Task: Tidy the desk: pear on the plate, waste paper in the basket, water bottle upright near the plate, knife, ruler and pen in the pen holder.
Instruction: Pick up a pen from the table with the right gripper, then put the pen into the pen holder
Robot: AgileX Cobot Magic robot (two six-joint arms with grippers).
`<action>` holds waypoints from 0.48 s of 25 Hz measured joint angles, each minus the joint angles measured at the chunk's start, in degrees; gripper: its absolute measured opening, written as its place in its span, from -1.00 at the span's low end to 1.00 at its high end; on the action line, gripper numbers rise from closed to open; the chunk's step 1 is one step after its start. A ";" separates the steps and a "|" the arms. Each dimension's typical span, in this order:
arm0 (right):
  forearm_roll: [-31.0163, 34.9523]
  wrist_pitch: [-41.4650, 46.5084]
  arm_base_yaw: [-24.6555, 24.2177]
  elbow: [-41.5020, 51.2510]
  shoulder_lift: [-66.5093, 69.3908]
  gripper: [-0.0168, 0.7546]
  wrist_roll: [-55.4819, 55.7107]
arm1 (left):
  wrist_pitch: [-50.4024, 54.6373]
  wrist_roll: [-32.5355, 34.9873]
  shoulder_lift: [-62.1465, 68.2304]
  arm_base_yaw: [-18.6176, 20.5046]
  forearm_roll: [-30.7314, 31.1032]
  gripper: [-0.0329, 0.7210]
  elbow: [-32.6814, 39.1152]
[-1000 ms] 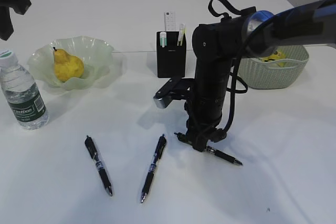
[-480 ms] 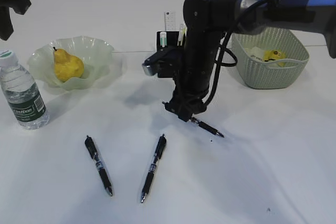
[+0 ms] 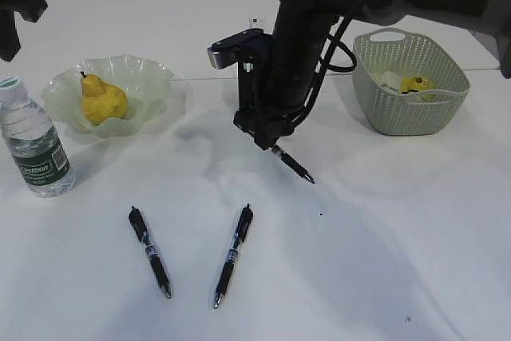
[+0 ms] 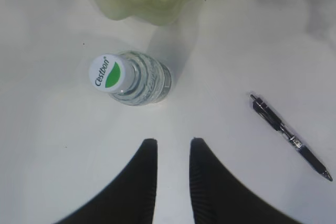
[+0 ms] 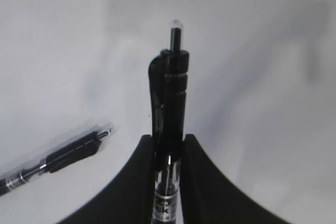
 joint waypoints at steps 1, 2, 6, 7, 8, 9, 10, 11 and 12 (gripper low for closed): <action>0.04 -0.59 0.00 0.00 0.00 -0.66 1.14 | 0.00 0.00 0.00 0.00 0.00 -0.54 0.00; 0.28 -1.45 0.00 0.00 0.00 -0.66 2.34 | 0.00 0.00 0.00 0.00 0.00 -0.54 0.00; 1.66 -6.62 0.00 0.00 -0.84 -0.66 4.91 | 0.00 0.00 0.00 0.00 0.00 -0.54 0.00; 1.90 -7.70 0.00 0.00 -1.54 -0.66 5.29 | 0.00 0.00 0.00 0.00 0.00 -0.54 0.00; 1.93 -8.74 -0.10 0.00 -2.16 -0.66 5.43 | 0.00 0.00 0.00 0.00 0.00 -0.54 0.00; 2.15 -9.74 -0.10 0.00 -3.07 -0.66 5.68 | 0.00 0.00 0.00 0.00 0.00 -0.54 0.00; 2.25 -10.62 -0.10 0.00 -4.05 -0.66 5.76 | 0.00 0.00 0.00 0.00 0.00 -0.54 0.00; 2.23 -11.70 -0.10 0.00 -5.03 -0.66 5.76 | 0.00 0.00 0.00 0.00 0.00 -0.54 0.00; 2.23 -13.04 -0.10 0.00 -5.75 -0.66 5.76 | 0.00 0.00 0.00 0.00 0.00 -0.54 0.00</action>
